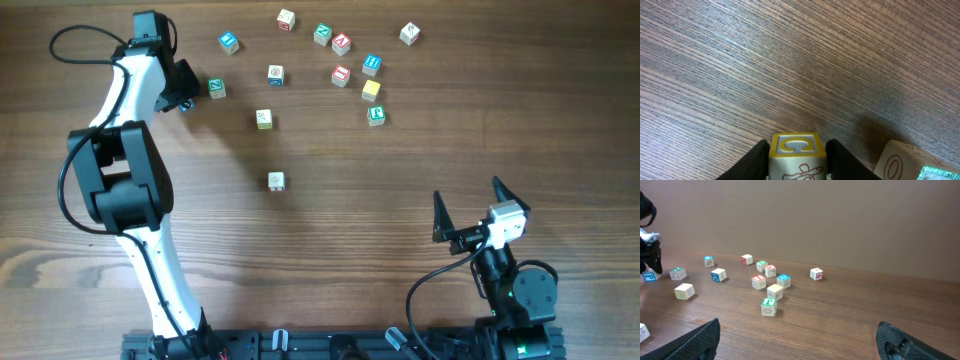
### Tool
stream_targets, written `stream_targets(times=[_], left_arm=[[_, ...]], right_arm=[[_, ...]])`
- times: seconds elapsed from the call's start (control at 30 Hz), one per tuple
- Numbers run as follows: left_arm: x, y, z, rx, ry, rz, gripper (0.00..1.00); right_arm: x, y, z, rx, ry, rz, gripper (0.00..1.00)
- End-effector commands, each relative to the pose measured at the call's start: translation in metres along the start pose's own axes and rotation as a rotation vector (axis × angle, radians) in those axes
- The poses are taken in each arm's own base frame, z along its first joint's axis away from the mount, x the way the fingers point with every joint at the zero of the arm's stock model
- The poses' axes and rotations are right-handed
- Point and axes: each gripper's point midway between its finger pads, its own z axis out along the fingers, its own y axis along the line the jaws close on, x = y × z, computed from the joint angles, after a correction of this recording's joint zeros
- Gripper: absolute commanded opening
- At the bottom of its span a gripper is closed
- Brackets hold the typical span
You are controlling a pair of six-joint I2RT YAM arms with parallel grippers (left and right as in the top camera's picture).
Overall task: Form a horizontal line
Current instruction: 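Carry the yellow-lettered block beside the placed green-lettered block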
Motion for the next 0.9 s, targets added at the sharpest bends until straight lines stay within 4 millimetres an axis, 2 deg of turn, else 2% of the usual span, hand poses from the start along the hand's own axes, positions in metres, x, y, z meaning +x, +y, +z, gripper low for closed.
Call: stream_targets(times=[0.0,0.07,0.27,0.33,0.47,0.6,0.63,0.73,0.83,0.87], left_arm=[[-0.002,0.003,-0.005,-0.014,-0.011,0.007,0.37],[-0.006,0.003,-0.019,-0.008,-0.025,0.006,0.38],[-0.002,0.004,-0.020,-0.014,-0.011,0.007,0.38],[-0.002,0.004,-0.020,-0.014,-0.012,0.007,0.44],[-0.004,0.004,-0.020,-0.012,-0.016,0.007,0.38],[-0.008,0.002,-0.030,-0.005,-0.035,0.033,0.37],[-0.011,0.002,-0.036,0.000,-0.047,0.032,0.37],[-0.021,0.000,-0.075,0.021,-0.099,0.027,0.34],[-0.023,0.003,-0.126,0.038,-0.141,0.024,0.32],[-0.022,0.004,-0.145,0.045,-0.158,0.023,0.35]], right_arm=[[-0.002,0.001,0.000,-0.008,-0.011,-0.013,1.00],[-0.002,0.001,0.000,-0.009,-0.011,-0.012,1.00],[-0.002,0.001,0.000,-0.008,-0.011,-0.013,1.00],[-0.002,0.001,0.000,-0.008,-0.010,-0.012,1.00],[-0.002,0.001,0.000,-0.008,-0.010,-0.013,1.00],[-0.002,0.001,0.000,-0.008,-0.010,-0.012,1.00],[-0.002,0.001,0.000,-0.008,-0.011,-0.012,1.00],[-0.002,0.001,0.000,-0.008,-0.011,-0.013,1.00],[-0.002,0.001,0.000,-0.008,-0.011,-0.013,1.00],[-0.002,0.001,0.000,-0.009,-0.011,-0.013,1.00]])
